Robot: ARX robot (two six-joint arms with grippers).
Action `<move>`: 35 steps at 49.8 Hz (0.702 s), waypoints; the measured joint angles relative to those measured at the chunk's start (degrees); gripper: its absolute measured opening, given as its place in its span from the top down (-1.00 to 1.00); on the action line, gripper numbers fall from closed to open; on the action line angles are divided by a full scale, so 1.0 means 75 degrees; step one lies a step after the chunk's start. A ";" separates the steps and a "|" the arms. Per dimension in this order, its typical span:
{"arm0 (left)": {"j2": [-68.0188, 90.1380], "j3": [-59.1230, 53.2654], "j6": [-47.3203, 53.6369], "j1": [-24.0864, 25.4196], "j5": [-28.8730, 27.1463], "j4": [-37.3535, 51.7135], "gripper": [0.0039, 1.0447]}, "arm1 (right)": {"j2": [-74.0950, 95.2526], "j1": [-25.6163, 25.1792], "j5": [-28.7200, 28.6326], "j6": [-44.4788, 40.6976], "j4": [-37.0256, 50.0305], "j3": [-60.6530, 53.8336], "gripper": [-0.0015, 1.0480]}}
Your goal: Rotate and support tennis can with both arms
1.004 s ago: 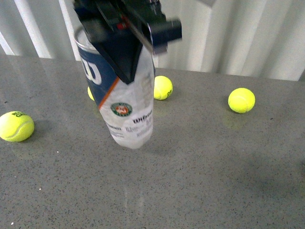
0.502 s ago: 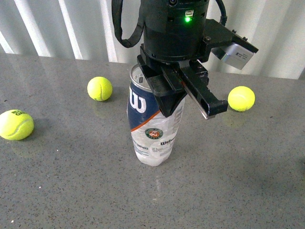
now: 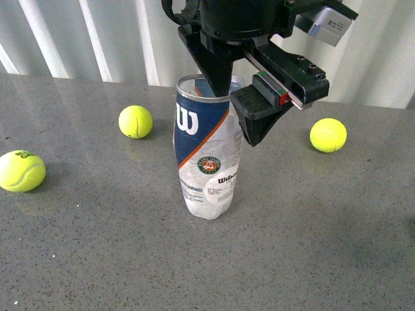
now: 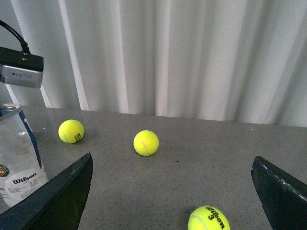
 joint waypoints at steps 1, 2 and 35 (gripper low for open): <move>-0.0061 -0.0061 -0.0047 0.0020 0.0047 0.0047 -0.59 | 0.0000 0.0000 0.0000 0.0003 0.0000 0.0000 -0.86; -0.0082 -0.0079 -0.0047 0.0026 0.0050 0.0055 -0.61 | 0.0000 0.0000 0.0000 0.0003 0.0000 0.0000 -0.86; -0.3917 -0.5348 -0.4543 0.1393 -0.1276 0.6117 -0.73 | 0.0000 0.0000 -0.0003 0.0003 0.0000 0.0000 -0.86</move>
